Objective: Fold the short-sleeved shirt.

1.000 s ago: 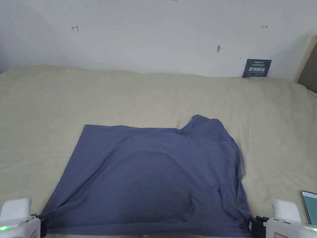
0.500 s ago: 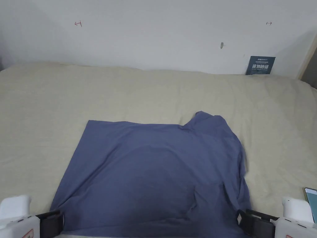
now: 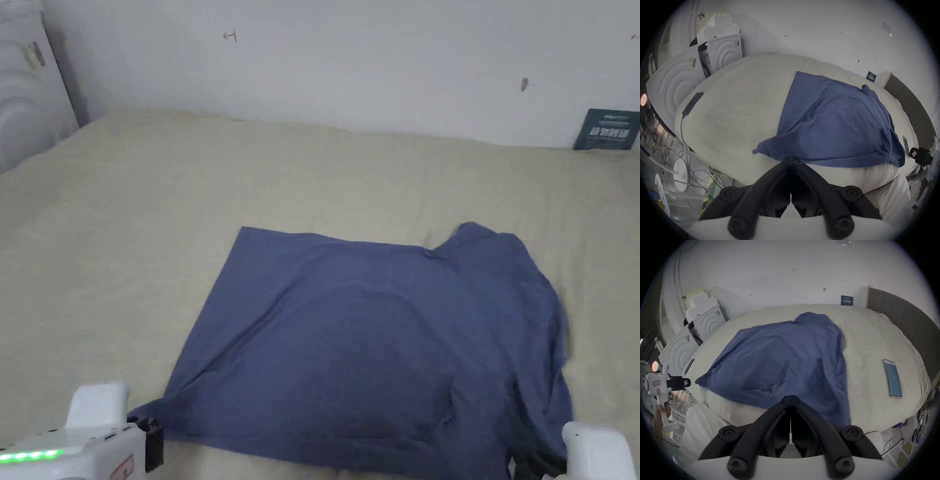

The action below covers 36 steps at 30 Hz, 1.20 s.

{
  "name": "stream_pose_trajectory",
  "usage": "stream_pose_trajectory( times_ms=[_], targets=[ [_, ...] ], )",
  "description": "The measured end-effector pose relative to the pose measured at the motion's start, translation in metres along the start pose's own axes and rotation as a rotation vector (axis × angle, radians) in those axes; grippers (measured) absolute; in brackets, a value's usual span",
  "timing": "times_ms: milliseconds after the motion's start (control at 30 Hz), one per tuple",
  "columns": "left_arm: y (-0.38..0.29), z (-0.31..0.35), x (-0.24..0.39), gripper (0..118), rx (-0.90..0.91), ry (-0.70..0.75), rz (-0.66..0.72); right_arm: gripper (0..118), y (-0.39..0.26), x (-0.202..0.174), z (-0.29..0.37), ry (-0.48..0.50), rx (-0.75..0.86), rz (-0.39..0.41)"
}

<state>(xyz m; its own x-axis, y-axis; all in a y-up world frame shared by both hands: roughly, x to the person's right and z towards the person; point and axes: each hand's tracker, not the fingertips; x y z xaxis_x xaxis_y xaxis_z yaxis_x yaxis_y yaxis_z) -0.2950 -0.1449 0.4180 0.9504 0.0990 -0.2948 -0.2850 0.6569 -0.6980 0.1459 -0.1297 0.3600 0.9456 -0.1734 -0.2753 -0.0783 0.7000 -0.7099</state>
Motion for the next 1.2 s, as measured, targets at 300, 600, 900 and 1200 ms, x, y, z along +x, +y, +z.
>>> stream_pose_trajectory(
  times_ms=[300, 600, 900, 1200],
  targets=[
    [0.000, -0.005, -0.016, 17, -0.013, 0.049, -0.020, 4, 0.004, -0.023, -0.021, 0.020, -0.044, 0.020],
    [0.008, -0.071, -0.041, 96, -0.114, 0.066, 0.001, 4, 0.012, -0.010, -0.036, 0.016, -0.078, 0.041],
    [0.013, -0.091, -0.037, 82, -0.154, 0.044, -0.053, 4, 0.013, -0.001, -0.065, -0.003, -0.138, 0.010],
    [0.001, -0.079, -0.042, 4, -0.123, -0.007, -0.053, 4, 0.003, 0.000, -0.070, -0.008, -0.166, -0.012]
  ],
)
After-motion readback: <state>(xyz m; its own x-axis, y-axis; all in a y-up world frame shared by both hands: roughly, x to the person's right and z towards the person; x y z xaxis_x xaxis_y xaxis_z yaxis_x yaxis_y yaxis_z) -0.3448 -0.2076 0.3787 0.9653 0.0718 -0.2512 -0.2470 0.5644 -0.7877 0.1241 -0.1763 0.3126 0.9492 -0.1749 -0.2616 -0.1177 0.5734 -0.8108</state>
